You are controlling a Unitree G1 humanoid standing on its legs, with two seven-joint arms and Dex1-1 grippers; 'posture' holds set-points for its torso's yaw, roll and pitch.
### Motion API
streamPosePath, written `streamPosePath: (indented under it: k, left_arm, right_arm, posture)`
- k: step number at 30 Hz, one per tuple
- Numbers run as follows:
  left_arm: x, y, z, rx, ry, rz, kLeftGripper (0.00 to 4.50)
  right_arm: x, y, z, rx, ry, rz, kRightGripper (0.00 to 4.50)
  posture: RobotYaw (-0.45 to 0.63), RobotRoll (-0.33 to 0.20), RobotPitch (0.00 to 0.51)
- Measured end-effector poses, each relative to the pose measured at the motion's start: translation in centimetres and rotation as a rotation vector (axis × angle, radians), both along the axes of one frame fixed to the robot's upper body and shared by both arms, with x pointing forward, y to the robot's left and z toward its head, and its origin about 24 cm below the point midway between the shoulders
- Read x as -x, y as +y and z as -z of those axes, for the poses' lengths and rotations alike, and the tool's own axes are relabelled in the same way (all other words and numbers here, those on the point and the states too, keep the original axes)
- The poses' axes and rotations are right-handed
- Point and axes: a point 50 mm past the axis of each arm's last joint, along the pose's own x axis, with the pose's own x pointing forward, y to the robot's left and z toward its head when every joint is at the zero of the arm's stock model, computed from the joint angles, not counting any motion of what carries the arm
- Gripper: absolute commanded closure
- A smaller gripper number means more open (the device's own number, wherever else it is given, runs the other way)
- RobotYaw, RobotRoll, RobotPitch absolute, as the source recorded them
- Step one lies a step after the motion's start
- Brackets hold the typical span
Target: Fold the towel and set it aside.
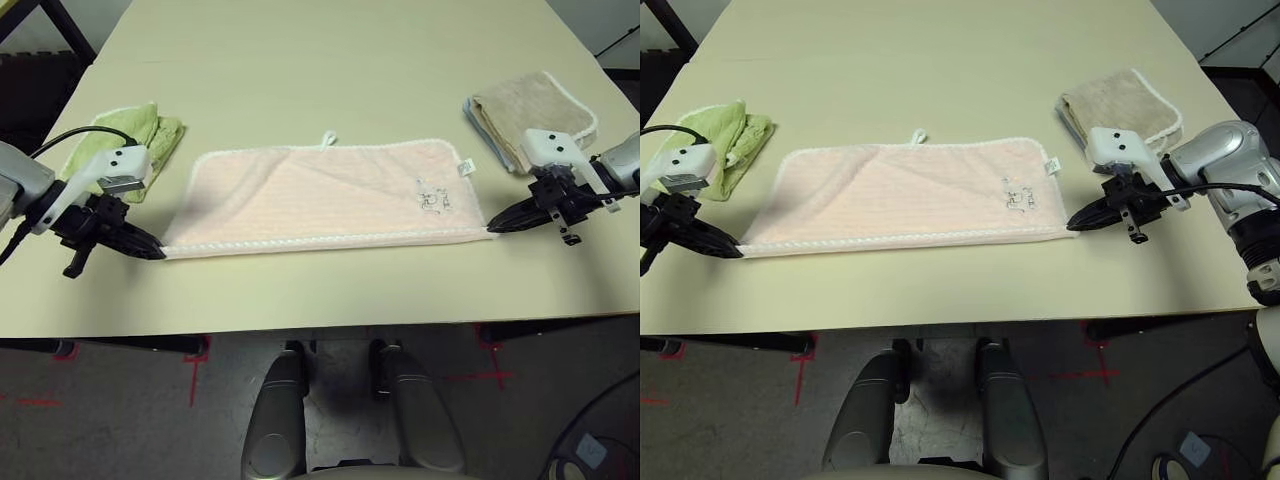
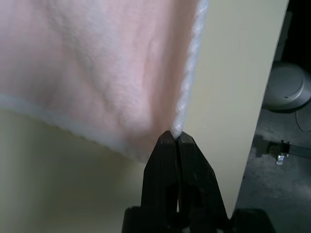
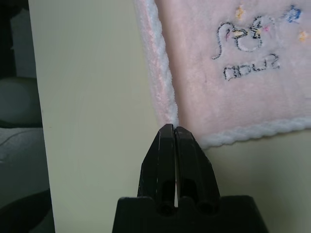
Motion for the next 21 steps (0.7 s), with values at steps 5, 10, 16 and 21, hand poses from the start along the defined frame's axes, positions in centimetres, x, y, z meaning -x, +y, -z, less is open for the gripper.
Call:
streamPosePath:
  k: [5,10,16,21]
  left_arm:
    - [-2.3,-0.5,-1.5,-0.014,-0.107,-0.019,4.49]
    - [-3.6,-1.1,-2.6,-0.030,-0.197,-0.030,4.49]
    - [-4.6,-1.3,-3.4,-0.055,-0.303,-0.063,4.49]
    - [-4.9,-1.1,-3.5,-0.072,-0.362,-0.101,4.49]
  right_arm:
    - [-0.7,-0.4,-0.3,-0.003,-0.047,0.037,4.50]
    - [-1.6,-1.0,-0.8,-0.044,-0.139,0.107,4.50]
    - [-2.7,-0.8,-1.2,-0.095,-0.292,0.177,4.50]
    - [-3.6,0.0,-0.9,-0.104,-0.387,0.197,4.50]
  posture:
    - [0.01,0.000,0.244]
    - [0.01,0.000,0.247]
    - [0.01,0.000,0.247]
    - [0.02,0.000,0.253]
